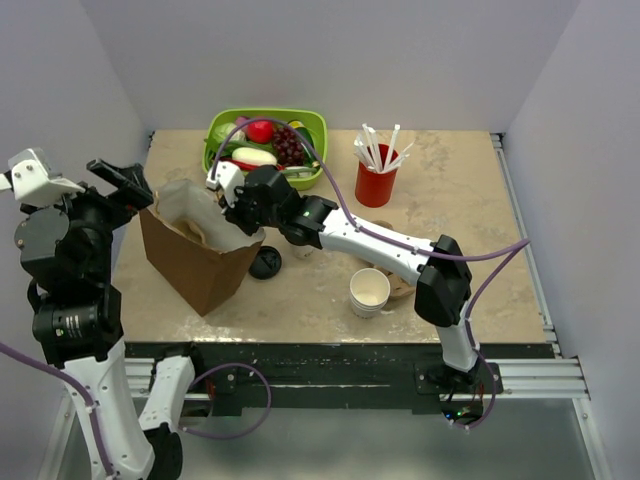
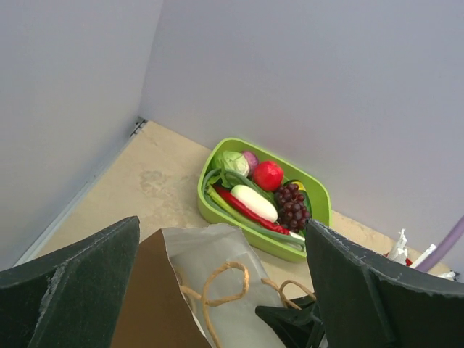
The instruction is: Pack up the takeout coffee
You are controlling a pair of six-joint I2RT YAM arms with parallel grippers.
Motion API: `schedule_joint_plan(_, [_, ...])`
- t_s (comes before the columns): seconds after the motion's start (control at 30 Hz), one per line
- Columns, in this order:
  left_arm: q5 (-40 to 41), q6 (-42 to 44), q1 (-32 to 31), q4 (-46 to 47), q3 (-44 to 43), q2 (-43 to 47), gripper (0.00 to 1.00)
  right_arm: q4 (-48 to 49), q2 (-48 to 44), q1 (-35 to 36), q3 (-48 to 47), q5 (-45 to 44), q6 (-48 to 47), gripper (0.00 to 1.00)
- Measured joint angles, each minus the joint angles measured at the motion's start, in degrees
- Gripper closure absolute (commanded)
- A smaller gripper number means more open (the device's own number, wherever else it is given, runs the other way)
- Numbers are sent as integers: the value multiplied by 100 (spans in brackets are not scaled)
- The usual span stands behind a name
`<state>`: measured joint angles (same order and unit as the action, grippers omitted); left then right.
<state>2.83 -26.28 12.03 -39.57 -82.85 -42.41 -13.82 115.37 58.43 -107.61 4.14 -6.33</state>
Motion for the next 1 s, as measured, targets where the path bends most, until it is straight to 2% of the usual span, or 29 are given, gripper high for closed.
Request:
schedule_joint_plan(0.33, [-424, 595, 2, -212, -26, -634, 0, -232, -4, -7, -7, 380, -474, 100])
schedule_joint_plan(0.53, [-1161, 1084, 0, -155, -105, -1060, 0, -424, -4, -7, -7, 824, -892, 98])
schedule_joint_plan(0.67, [-1300, 1270, 2, -166, -105, -1246, 0, -529, -4, -7, -9, 1064, -1060, 96])
schedule_joint_plan(0.77, [-981, 1390, 0, -177, -105, -1272, 0, -643, -4, -7, -50, 1202, -1167, 94])
schedule_joint_plan(0.9, [-153, 1646, 2, -197, -166, -1460, 0, -769, -4, -4, -103, 1392, -1565, 93])
schedule_joint_plan(1.0, [-107, 1952, 22, -164, -382, -1755, 0, -809, -4, 2, -103, 1515, -1926, 91])
